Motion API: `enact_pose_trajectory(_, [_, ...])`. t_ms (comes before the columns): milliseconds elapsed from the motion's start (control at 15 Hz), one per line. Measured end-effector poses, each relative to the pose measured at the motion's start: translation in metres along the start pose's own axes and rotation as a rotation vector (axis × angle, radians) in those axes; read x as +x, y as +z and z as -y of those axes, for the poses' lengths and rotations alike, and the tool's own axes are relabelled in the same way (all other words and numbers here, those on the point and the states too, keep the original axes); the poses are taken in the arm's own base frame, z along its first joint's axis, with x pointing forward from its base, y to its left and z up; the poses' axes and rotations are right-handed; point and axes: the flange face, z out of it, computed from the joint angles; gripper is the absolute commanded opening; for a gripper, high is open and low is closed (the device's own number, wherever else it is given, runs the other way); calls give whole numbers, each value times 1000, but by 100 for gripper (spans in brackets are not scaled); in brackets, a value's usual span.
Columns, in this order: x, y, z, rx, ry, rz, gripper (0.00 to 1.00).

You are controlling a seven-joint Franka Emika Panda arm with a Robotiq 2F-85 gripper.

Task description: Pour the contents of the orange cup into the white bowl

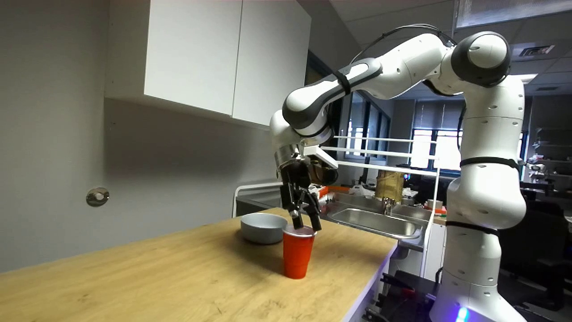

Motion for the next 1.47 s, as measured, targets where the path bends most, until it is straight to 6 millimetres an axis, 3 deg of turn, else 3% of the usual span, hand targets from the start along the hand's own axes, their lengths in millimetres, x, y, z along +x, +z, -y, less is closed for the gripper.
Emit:
enact_pose_trajectory(533, [3,22,26,-176,-101,-27,100])
enact_pose_trajectory(1200, [-2,-2,35,-229,-132,-95,100])
enact_pose_trajectory(1467, [4,-12,39,-226,-132,-175,100])
